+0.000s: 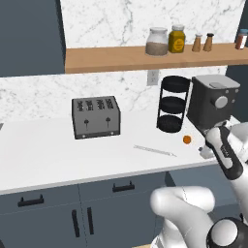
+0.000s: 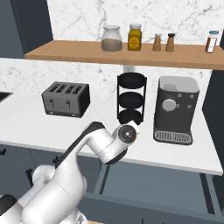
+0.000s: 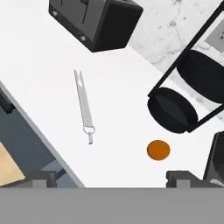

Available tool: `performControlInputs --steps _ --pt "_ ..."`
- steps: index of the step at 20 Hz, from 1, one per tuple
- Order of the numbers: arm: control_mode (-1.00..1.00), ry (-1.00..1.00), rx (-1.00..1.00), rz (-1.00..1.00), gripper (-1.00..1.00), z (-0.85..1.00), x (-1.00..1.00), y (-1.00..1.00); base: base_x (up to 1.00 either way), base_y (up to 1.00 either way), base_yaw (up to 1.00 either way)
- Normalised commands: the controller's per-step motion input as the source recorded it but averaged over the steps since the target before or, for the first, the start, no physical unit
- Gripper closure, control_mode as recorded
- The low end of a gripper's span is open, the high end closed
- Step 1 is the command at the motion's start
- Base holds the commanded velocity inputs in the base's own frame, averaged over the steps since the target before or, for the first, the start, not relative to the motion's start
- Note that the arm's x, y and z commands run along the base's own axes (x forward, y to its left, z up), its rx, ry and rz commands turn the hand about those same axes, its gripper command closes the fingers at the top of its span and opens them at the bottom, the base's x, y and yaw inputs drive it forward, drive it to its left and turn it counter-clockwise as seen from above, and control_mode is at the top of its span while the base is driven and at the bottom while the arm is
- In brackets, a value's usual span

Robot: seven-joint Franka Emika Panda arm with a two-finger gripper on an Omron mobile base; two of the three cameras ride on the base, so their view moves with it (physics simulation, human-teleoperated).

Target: Pick the tongs from the drawer and place it on the counter.

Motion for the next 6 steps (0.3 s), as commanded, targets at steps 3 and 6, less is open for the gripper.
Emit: performControlInputs --steps 3,6 --pt "-1.0 0.0 0.11 0.0 -1.0 0.0 -0.02 -0.35 0.0 0.0 0.0" --pt "-1.0 0.0 0.1 0.0 -1.0 0.0 -0.03 -0.33 0.0 0.0 0.0"
